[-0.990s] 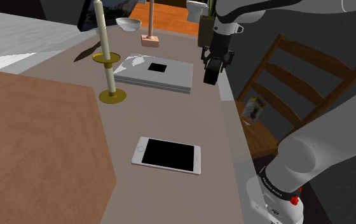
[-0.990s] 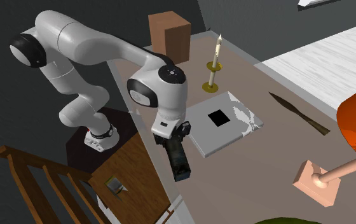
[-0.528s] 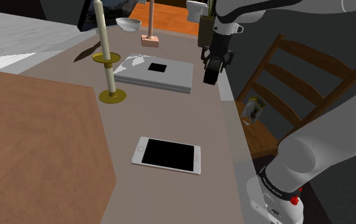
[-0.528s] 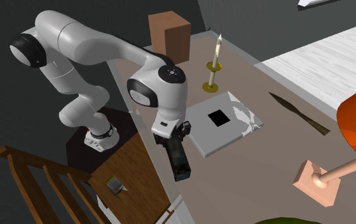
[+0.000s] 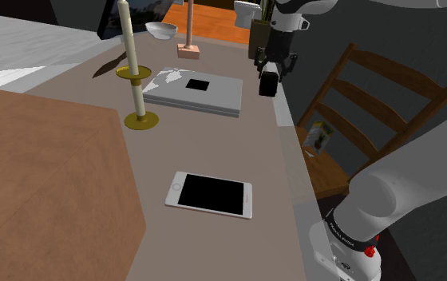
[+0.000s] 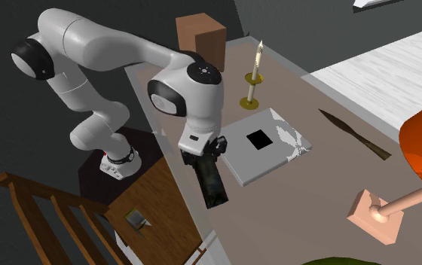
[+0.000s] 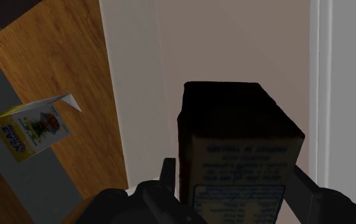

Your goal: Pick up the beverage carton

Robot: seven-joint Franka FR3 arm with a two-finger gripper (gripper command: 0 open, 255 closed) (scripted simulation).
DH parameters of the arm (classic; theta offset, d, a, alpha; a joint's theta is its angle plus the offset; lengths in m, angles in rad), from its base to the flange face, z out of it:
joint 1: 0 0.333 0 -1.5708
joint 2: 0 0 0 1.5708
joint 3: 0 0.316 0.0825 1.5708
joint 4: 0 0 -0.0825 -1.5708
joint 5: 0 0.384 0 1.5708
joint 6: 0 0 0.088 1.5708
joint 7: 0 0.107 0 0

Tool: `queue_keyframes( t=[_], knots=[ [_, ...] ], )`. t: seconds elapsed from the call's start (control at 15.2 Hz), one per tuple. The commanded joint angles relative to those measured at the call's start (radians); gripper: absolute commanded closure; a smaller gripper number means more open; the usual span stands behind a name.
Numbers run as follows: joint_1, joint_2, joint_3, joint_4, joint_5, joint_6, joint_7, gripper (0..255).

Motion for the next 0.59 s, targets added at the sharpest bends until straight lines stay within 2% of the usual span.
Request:
queue_keyframes(
  t=[0.0, 0.4, 0.53],
  knots=[
    [-0.001, -0.004, -0.002, 0.024, 0.000, -0.027, -0.003, 255],
    [-0.001, 0.000, -0.002, 0.108, -0.001, -0.108, -0.003, 255],
    [-0.001, 0.000, -0.002, 0.111, -0.001, -0.110, -0.003, 255]
  ],
)
